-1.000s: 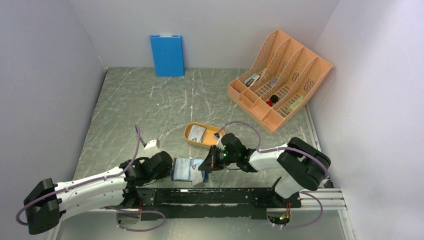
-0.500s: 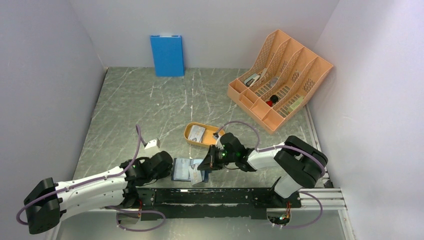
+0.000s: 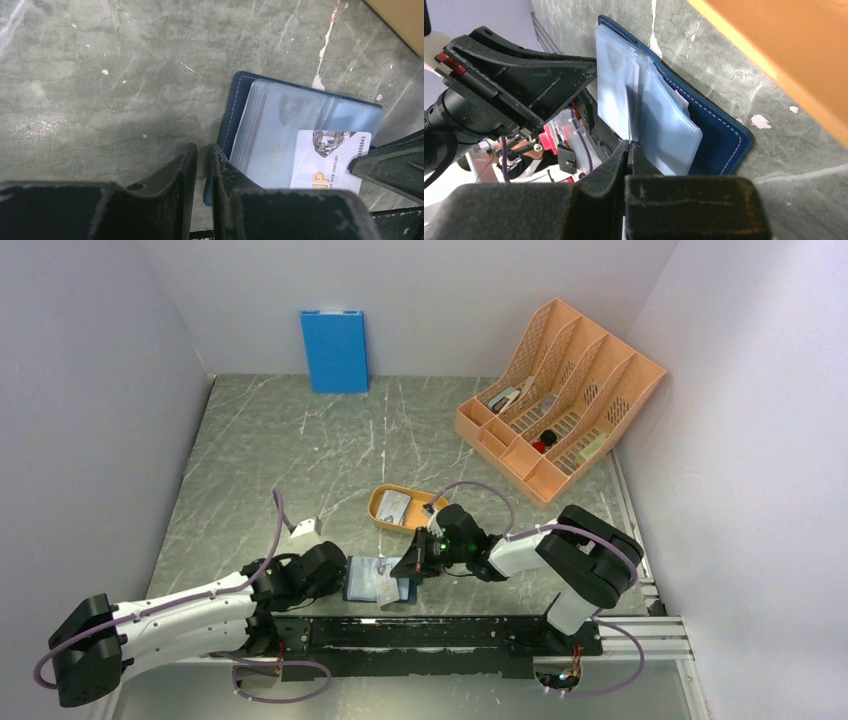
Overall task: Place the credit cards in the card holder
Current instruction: Insert the credit card into the card holder.
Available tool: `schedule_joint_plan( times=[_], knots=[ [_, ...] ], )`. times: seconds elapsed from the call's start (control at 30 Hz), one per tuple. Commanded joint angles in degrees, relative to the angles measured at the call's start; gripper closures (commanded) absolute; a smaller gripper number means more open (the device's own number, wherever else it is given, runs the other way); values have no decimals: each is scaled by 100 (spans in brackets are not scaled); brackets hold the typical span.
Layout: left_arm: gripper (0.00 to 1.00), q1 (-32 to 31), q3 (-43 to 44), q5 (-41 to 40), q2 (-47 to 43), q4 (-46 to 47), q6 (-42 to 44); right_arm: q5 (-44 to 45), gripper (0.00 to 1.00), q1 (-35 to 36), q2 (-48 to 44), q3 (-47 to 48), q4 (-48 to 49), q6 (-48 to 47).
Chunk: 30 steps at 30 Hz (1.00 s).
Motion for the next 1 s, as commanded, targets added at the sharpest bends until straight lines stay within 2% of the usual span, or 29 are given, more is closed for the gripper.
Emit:
schedule_joint_plan(
  times=[0.0, 0.53, 0.97],
  knots=[
    [78, 14, -196, 330, 123, -108, 60, 125, 100, -18, 170, 80, 363, 121],
    [80, 15, -260, 395, 107, -42, 59, 765, 100, -21, 244, -138, 548, 321],
    [83, 16, -412, 573, 86, 113, -9, 852, 100, 41, 554, -130, 769, 548]
  ],
)
